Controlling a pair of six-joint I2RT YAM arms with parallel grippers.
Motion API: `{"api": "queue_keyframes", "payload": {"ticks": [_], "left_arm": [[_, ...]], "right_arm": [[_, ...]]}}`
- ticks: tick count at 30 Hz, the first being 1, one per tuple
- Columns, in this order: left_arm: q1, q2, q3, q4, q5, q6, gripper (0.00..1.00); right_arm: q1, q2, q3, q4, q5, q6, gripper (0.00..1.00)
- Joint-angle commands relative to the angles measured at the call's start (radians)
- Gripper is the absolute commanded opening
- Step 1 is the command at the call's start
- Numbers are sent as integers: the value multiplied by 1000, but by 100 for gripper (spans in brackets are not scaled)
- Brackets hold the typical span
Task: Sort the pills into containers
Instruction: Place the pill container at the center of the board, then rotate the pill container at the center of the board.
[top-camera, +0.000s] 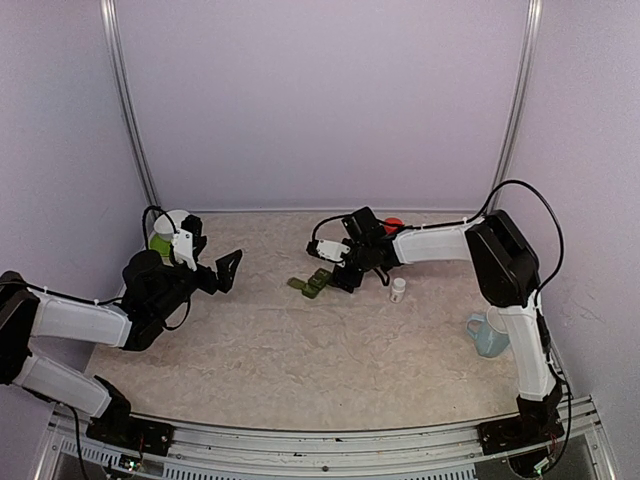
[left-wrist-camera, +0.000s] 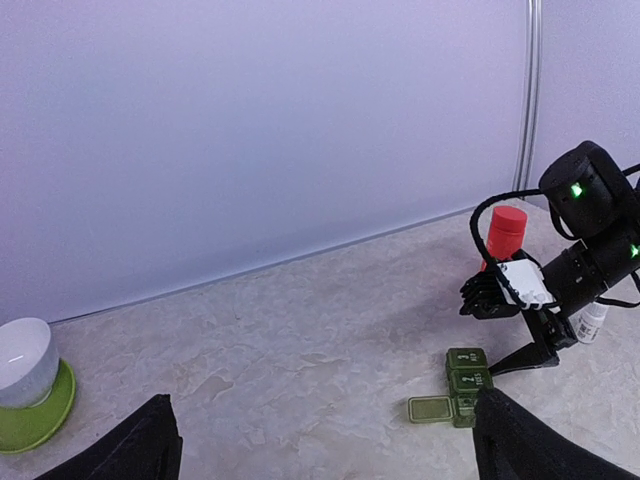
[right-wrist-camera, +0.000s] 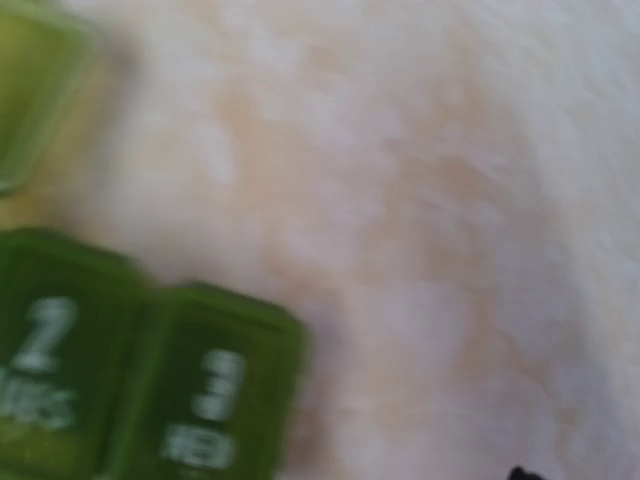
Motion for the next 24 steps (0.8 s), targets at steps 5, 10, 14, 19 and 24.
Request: {"api": "queue_keyframes", "payload": {"ticks": [5, 10, 14, 19, 24], "left_arm": [[8, -6, -10, 31, 4, -4, 99], [6, -3, -9, 33, 4, -6, 99], [8, 0, -10, 38, -5, -14, 99], [6, 5, -9, 40, 3, -8, 99], [6, 4, -9, 37, 10, -5, 99]], "right_arm": [[-21, 128, 106, -59, 57, 44, 81], [-19, 181, 172, -50, 31, 56, 81], [-7, 209, 217, -49, -45, 44, 82], [17, 238, 251, -36, -66, 13, 83], [23, 255, 270, -28, -94, -16, 84]]}}
